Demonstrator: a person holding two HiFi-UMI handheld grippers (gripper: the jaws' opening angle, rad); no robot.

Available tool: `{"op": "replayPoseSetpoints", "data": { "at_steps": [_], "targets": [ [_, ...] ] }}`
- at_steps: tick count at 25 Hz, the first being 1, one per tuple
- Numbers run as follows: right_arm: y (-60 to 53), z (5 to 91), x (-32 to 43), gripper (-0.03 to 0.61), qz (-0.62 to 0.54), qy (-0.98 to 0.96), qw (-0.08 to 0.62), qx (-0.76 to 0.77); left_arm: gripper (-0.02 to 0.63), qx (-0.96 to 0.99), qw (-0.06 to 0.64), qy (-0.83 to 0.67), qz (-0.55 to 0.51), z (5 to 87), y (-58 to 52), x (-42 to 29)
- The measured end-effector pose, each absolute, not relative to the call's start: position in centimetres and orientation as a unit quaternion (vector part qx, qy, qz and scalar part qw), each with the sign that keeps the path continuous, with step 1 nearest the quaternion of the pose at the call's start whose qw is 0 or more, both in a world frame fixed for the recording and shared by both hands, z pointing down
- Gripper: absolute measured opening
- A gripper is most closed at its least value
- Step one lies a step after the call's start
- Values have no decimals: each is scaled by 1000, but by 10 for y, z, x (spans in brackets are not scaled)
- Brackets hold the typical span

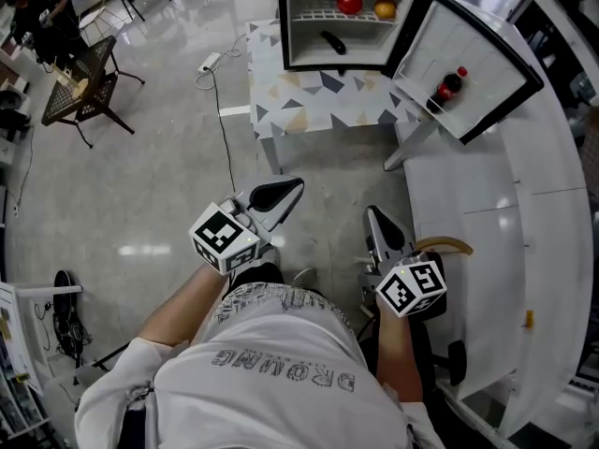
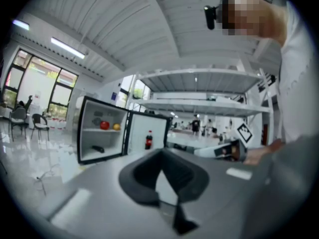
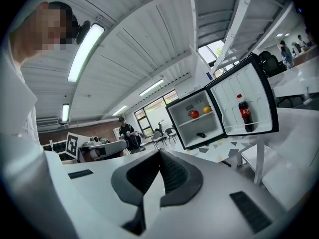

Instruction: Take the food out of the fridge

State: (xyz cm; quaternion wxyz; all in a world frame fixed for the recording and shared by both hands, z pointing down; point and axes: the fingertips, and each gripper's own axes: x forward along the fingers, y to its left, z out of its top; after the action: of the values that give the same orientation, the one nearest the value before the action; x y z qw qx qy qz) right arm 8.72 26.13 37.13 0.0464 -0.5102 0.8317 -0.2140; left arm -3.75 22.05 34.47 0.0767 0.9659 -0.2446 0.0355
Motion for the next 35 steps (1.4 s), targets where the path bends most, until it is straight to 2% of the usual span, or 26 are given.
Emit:
{"op": "replayPoseSetpoints", "data": {
  "at_steps": [20, 35],
  "targets": [
    [227, 382, 114, 0, -215, 831, 44, -512, 7, 966, 78, -246, 32, 354, 183, -12],
    [120, 407, 110, 0, -236, 824, 29, -514, 7, 965, 104, -240, 39, 381, 77, -12]
  ]
}}
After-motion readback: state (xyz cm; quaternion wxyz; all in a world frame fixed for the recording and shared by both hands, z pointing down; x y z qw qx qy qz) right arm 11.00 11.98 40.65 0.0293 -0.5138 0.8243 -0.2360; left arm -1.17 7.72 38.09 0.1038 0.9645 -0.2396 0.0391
